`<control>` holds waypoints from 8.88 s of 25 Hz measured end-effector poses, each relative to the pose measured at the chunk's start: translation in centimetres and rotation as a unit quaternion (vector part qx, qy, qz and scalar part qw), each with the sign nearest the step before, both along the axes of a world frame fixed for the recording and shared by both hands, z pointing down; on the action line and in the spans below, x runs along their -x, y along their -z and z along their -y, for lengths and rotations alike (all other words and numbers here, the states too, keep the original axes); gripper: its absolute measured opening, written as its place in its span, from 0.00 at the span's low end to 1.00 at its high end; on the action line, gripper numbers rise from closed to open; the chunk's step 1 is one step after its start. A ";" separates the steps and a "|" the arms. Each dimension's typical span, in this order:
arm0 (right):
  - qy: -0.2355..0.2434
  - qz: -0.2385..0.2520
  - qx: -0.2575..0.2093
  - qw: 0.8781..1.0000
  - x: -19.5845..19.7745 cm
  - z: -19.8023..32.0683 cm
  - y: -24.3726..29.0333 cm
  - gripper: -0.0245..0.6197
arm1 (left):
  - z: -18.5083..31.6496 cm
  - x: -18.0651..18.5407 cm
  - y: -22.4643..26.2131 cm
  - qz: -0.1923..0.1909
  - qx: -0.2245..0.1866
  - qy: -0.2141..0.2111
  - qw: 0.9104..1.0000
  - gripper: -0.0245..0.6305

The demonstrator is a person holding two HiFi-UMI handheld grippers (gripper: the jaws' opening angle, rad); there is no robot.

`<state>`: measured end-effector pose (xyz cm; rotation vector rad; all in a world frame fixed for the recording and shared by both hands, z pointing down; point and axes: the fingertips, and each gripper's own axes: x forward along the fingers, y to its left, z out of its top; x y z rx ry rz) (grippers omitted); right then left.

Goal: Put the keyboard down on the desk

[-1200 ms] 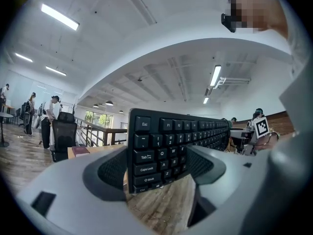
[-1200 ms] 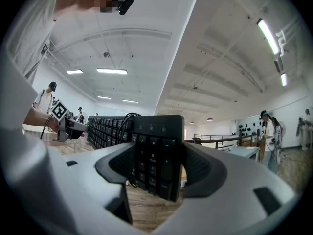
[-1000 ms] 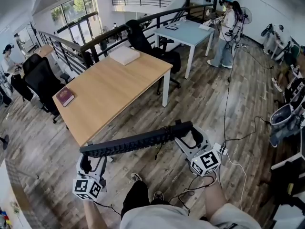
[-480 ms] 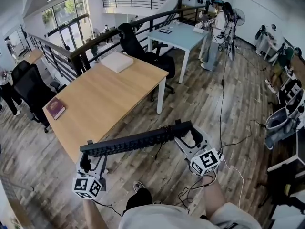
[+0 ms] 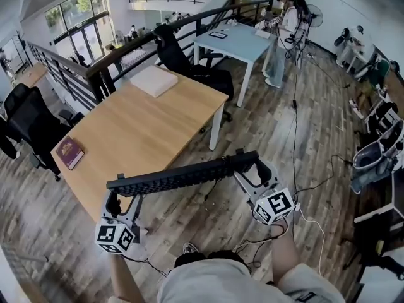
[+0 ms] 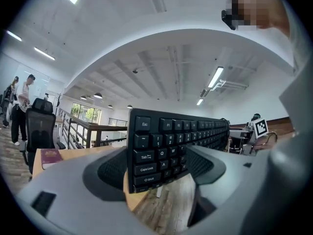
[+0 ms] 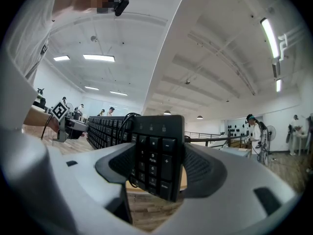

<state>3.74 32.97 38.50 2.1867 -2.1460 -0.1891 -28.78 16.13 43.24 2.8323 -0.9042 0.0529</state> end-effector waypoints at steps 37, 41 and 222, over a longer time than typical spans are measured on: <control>0.177 0.028 0.015 0.984 -11.6 33.1 -1.8 0.50 | 20.9 -7.7 -0.2 0.023 0.014 0.166 0.986 0.61; 0.200 0.037 0.027 0.979 -10.8 35.9 -3.4 0.49 | 21.7 -6.7 -1.4 0.032 0.030 0.191 0.981 0.61; 0.221 0.134 0.458 0.850 -16.7 65.7 -39.7 0.54 | 39.3 -13.6 -35.4 0.099 0.433 0.297 0.845 0.60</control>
